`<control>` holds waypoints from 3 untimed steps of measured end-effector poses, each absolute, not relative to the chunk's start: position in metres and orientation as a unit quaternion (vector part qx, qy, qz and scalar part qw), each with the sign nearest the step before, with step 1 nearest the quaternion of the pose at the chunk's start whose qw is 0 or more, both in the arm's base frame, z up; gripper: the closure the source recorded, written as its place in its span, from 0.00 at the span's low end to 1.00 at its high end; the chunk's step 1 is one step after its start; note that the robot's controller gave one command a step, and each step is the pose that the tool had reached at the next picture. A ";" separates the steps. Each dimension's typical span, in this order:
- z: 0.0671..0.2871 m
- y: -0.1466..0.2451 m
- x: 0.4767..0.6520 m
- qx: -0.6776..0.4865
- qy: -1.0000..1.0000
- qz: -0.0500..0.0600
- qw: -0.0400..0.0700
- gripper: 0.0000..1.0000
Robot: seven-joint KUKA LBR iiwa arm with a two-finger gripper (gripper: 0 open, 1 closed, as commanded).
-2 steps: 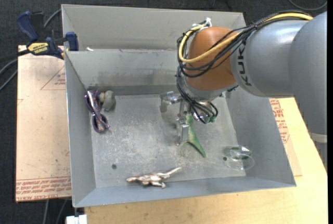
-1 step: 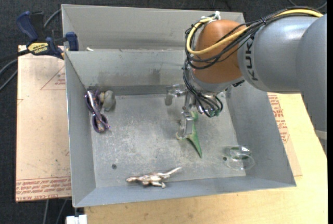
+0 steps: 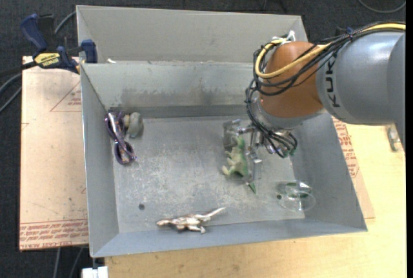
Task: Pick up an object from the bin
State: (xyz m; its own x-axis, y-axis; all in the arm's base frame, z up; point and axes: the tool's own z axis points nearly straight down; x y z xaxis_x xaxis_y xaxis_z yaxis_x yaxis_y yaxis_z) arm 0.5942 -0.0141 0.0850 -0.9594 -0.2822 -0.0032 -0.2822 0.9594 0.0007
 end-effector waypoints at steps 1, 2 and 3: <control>0.079 -0.032 0.579 -0.086 0.996 0.005 0.010 1.00; 0.079 -0.032 0.579 -0.086 0.996 0.005 0.011 1.00; 0.210 -0.028 0.589 -0.087 0.996 0.005 0.012 1.00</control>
Offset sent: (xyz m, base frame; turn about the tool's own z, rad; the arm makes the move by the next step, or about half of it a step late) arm 0.0000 0.0000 0.0000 0.0000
